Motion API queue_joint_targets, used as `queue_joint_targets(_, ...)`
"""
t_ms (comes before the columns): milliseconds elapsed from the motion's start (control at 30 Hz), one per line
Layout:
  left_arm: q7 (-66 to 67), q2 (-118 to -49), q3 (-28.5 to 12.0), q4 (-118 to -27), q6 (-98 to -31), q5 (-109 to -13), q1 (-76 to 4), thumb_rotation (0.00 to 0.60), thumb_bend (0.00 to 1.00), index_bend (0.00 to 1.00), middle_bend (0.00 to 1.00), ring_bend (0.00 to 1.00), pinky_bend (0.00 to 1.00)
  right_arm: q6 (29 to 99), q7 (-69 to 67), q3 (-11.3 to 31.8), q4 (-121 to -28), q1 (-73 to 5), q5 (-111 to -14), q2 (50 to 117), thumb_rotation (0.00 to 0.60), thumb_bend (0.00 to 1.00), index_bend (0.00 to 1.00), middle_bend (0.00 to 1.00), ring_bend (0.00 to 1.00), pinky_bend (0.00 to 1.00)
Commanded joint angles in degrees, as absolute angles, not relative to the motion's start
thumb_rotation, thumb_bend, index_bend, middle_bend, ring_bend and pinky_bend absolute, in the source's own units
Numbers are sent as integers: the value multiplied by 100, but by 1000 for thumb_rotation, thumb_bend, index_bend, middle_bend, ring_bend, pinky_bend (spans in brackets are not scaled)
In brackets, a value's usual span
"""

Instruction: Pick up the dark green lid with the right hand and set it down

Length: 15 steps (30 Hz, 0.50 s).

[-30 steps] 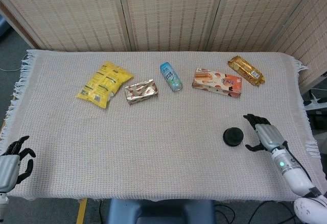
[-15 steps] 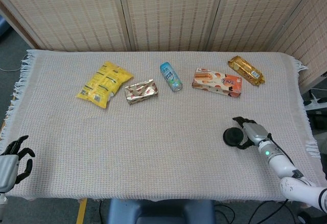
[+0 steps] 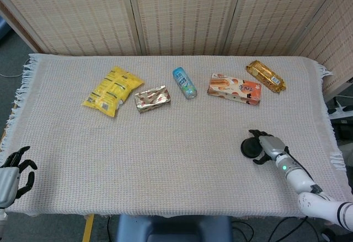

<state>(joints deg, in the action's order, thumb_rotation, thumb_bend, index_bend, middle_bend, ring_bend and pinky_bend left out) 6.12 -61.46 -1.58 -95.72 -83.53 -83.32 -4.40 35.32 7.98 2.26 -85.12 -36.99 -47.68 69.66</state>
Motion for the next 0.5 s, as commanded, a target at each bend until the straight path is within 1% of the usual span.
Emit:
queue_joint_targets(33,602,-6143,-163,-9571,-8352,-8327,-440,600,529,493,128,175,535,3702,888,193,-8395,-3715,-4747,7115,600,180,50,47,44,141)
queue_joint_targets(133,602,-6140,-168,-9574,-8342,-8313,-443,600,529,492,129,175,535,3879,911,202,-8304,-3688,-4824,7254,600,180,94,90,95,182)
queue_joint_targets(233,602,-6138,-169,-9575,-8346,-8316,-442,600,529,490,128,175,535,4036,884,222,-8249,-3640,-4951,7352,600,180,148,141,152,245)
queue_joint_targets(300,598,-6138,-169,-9577,-8353,-8322,-439,600,529,491,129,175,536,4150,865,231,-8214,-3595,-5051,7406,600,180,200,186,200,300)
queue_joint_targets(400,590,-6135,-167,-9577,-8359,-8328,-436,600,529,492,129,175,535,4315,862,242,-8161,-3535,-5173,7471,600,180,258,232,255,352)
queue_joint_targets(500,581,-6133,-167,-9578,-8363,-8336,-435,600,529,492,128,176,535,4511,886,263,-8097,-3472,-5273,7546,600,181,353,294,345,438)
